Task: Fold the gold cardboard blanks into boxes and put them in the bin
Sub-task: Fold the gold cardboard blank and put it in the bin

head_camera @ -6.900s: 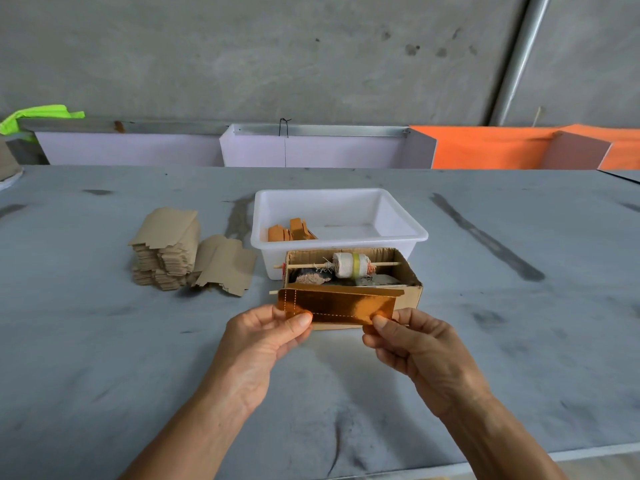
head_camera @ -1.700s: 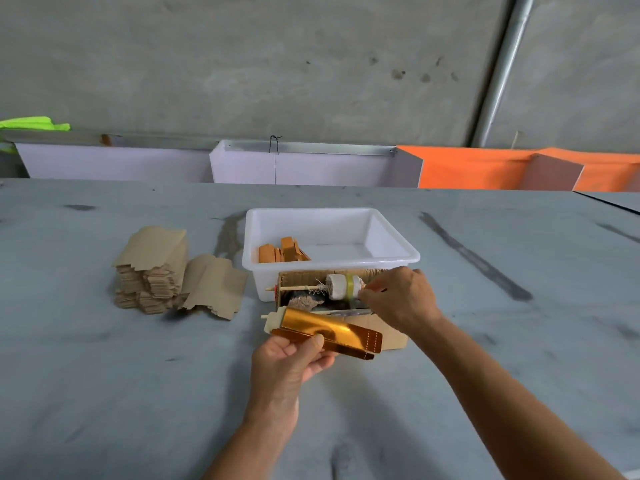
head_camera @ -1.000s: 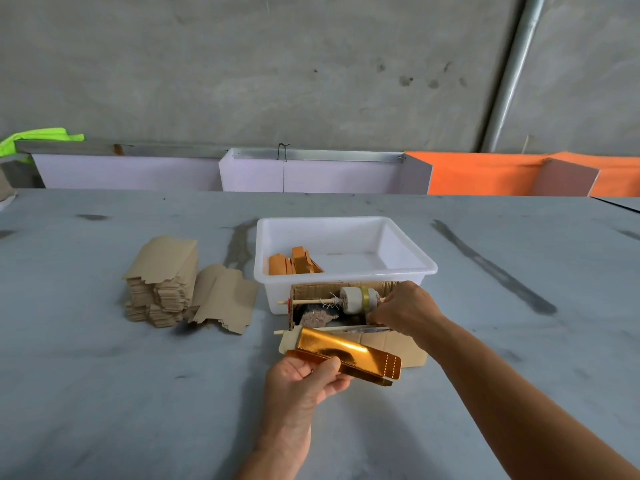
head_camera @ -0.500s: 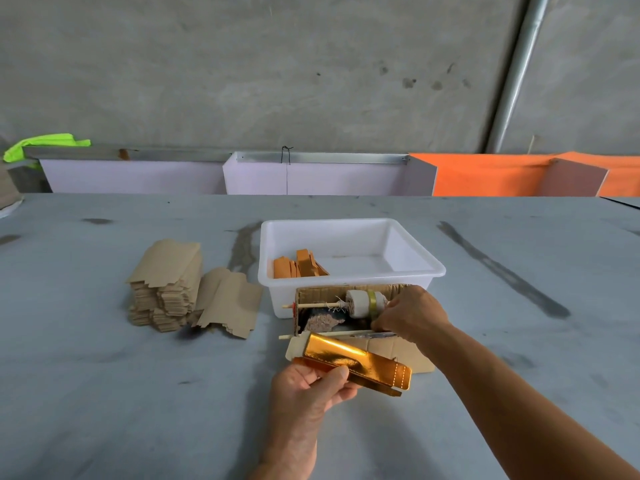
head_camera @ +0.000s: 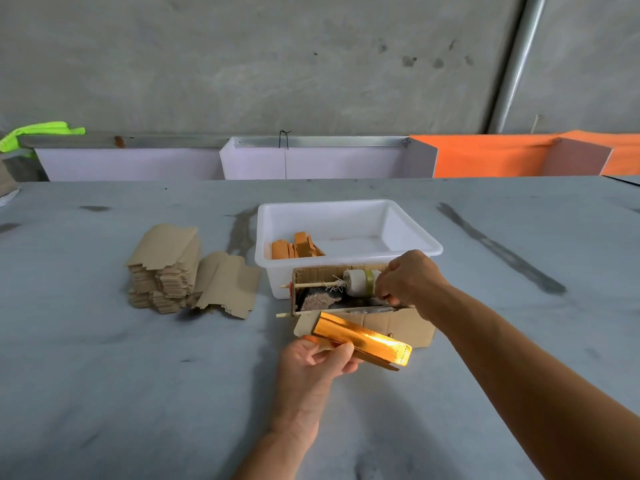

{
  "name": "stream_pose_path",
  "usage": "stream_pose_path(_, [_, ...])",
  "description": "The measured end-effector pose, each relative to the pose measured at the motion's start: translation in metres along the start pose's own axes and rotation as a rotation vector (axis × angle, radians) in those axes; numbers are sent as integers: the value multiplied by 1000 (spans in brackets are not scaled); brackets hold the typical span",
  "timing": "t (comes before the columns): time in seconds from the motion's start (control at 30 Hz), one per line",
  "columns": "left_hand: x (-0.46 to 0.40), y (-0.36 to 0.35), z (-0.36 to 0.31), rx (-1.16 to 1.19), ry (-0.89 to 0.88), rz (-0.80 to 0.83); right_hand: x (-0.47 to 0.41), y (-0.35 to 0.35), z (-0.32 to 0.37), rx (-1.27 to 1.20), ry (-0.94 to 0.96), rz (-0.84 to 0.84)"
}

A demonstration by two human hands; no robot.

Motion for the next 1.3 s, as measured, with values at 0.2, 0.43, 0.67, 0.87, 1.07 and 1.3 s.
stream_pose_path(0.2, [3, -2, -2, -18, 9, -6, 5, 4, 2, -28, -58, -51])
stream_pose_path(0.43, [6, -3, 1, -28, 12, -5, 18, 7, -1, -207, -63, -52])
stream_pose_path(0.67, [7, -4, 0, -17, 10, -4, 55, 7, -14, -410, -45, -122])
stream_pose_path(0.87, [8, -5, 0, 16, 26, 10, 76, -1, -29, -517, -51, -160])
stream_pose_path(1.07, [10, -5, 2, 31, 38, 17, 79, -6, -36, -555, -44, -170])
stream_pose_path(1.3, [9, -3, 4, 8, 55, -29, 80, -8, -37, -562, 3, -194])
Point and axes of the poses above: each hand's wrist, its own x-axis away from the middle knuckle, its own y-axis out of the back of the hand, z = x × y, the point moved 7 cm from there along -x, towards the middle knuckle, and after that the axes turned 5 degrees about y, right-handed, at the moved point
